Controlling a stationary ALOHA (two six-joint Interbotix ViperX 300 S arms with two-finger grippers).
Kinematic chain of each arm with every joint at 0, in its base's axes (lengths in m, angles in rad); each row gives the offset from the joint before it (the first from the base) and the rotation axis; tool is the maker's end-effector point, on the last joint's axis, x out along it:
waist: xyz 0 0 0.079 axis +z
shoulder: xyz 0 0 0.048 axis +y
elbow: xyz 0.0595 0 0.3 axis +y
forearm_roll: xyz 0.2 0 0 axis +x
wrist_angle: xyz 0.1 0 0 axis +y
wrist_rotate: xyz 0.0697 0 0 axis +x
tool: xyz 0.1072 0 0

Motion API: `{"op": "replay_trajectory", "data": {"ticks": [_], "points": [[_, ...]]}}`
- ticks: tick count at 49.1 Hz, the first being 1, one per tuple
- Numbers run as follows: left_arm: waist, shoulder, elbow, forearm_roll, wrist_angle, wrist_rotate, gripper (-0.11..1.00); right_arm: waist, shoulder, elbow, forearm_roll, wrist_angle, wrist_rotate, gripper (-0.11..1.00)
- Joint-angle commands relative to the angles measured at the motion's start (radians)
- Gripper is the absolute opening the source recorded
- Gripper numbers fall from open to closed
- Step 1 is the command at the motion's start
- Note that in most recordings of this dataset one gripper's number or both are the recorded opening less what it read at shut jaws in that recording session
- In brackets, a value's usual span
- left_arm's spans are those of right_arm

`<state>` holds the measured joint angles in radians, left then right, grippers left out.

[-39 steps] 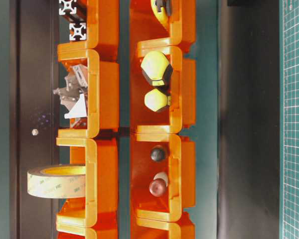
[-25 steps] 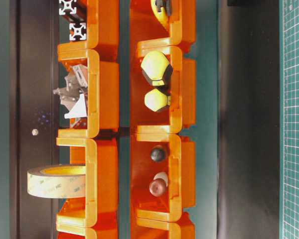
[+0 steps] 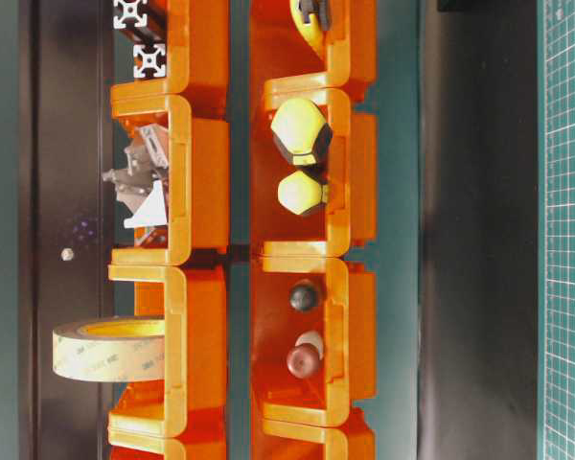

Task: Pick scraper from container rack with left arm.
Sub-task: 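Move the left gripper toward the rack's left front compartments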

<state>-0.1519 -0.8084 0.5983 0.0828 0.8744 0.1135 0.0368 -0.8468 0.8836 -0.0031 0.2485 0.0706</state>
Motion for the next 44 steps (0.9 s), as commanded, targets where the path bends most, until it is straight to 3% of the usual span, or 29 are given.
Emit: {"op": "replay_trajectory", "data": {"ticks": [1,7,13,17,23,29,37,44], "points": [[-0.029,0.035,-0.072,0.012,0.094,0.011,0.0,0.003,0.008,-0.046,-0.003,0.018,0.0,-0.01],[-0.077,0.069,-0.101,0.054,0.187,0.008,0.0,0.008,0.006,-0.049,-0.002,0.025,0.003,-0.01],[-0.089,0.087,-0.12,0.153,0.259,-0.005,0.0,0.008,0.005,-0.049,-0.003,0.031,0.005,-0.01],[-0.097,0.08,-0.137,0.276,0.278,-0.015,0.0,0.003,0.005,-0.049,-0.003,0.031,0.005,-0.01],[-0.183,0.092,-0.169,0.459,0.345,-0.075,0.0,0.002,0.005,-0.049,-0.002,0.031,0.008,-0.01],[-0.337,0.114,-0.179,0.575,0.437,-0.201,0.0,0.002,0.005,-0.052,-0.002,0.031,0.014,-0.01],[-0.563,0.233,-0.178,0.77,0.563,-0.479,0.0,-0.008,0.005,-0.052,-0.002,0.031,0.017,-0.01],[-0.635,0.316,-0.143,0.877,0.669,-0.637,0.0,-0.023,0.003,-0.052,-0.003,0.031,0.017,-0.01]]}}
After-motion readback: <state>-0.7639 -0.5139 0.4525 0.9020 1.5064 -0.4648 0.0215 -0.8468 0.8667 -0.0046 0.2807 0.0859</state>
